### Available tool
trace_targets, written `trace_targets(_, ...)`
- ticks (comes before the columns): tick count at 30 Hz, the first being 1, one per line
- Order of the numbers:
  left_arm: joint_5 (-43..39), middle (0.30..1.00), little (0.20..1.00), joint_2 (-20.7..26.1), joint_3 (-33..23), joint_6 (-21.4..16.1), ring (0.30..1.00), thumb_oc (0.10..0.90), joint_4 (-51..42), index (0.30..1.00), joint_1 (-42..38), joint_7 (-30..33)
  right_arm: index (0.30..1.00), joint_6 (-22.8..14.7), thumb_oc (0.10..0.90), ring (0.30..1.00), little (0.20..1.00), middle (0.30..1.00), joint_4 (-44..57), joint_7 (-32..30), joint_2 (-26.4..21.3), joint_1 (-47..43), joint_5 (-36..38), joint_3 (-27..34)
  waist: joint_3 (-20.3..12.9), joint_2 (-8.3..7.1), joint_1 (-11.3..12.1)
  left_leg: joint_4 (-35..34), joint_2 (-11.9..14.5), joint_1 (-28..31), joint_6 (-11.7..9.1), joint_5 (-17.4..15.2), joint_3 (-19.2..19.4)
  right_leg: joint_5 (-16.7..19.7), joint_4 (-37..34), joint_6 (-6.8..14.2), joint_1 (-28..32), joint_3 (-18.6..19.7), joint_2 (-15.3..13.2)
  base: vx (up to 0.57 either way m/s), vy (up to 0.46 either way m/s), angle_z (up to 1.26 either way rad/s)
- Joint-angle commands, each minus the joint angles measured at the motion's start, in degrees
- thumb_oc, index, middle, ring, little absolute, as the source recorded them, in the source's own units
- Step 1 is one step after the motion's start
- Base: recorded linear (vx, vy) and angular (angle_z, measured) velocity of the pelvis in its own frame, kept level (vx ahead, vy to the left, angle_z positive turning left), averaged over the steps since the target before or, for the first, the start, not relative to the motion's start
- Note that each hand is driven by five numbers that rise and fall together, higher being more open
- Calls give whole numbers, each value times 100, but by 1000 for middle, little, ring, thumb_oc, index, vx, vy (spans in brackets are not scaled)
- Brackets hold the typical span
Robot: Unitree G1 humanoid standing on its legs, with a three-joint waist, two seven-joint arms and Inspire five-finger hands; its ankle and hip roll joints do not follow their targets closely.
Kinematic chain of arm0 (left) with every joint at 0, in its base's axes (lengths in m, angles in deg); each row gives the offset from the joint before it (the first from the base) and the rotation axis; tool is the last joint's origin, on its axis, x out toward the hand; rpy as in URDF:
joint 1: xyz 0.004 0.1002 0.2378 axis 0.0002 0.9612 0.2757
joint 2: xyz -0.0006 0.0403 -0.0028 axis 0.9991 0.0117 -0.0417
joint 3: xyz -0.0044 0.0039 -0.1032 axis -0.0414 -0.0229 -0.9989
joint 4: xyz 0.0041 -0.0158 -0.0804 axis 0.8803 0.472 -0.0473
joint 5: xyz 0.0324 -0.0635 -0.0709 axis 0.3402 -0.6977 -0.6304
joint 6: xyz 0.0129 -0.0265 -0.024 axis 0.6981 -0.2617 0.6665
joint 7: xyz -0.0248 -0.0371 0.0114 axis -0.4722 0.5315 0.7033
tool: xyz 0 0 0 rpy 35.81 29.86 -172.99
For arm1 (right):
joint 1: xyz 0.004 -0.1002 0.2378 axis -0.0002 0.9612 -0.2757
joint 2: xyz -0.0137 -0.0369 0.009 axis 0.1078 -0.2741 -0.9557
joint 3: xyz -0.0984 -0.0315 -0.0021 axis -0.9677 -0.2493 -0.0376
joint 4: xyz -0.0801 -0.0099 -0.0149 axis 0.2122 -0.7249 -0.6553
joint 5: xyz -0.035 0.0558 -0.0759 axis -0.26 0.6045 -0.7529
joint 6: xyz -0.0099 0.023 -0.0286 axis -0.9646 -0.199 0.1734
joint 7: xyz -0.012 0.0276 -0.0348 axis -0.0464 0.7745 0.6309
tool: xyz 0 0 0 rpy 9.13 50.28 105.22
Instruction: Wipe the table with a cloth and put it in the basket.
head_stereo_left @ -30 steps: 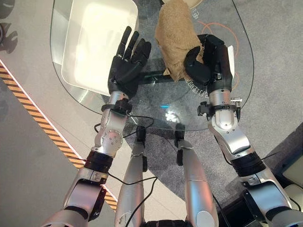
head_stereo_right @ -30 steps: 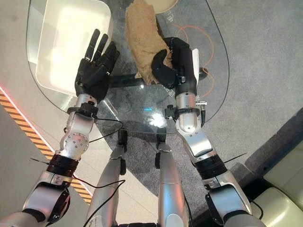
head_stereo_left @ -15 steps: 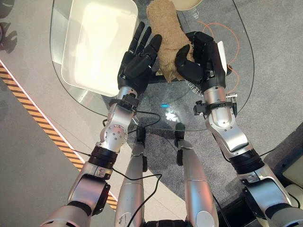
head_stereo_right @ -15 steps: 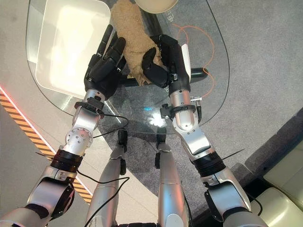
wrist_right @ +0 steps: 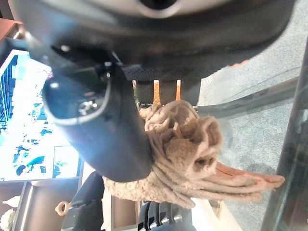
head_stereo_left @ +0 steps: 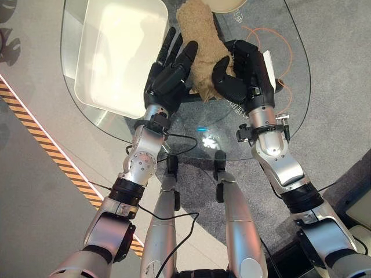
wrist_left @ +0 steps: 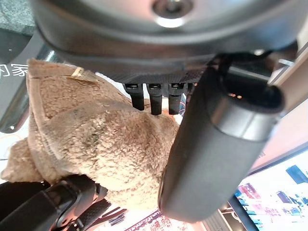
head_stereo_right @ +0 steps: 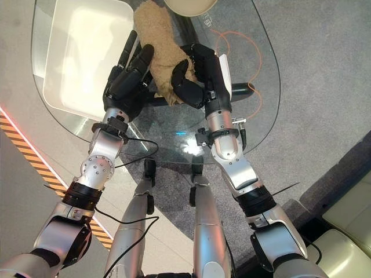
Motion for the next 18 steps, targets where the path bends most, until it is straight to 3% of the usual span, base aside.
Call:
trace_targets(1, 197, 900, 900, 63, -141, -495, 900, 800, -449, 900, -709, -155, 300, -982, 100, 300, 200, 300, 1250, 285, 198, -964, -181, 113, -163, -143, -9, 166, -357, 176, 257, -369, 548, -170, -313, 60, 458, -149, 423, 0, 0, 0)
trace_targets(18, 416, 900, 900, 141, -225, -554, 900, 800, -331, 900, -755, -19, 300, -977, 100, 300, 200, 300, 1257, 960, 96, -1110, -120, 33, -163, -143, 15, 223, -365, 148, 237, -394, 513, -187, -289, 74, 439, -174, 398, 0, 0, 0)
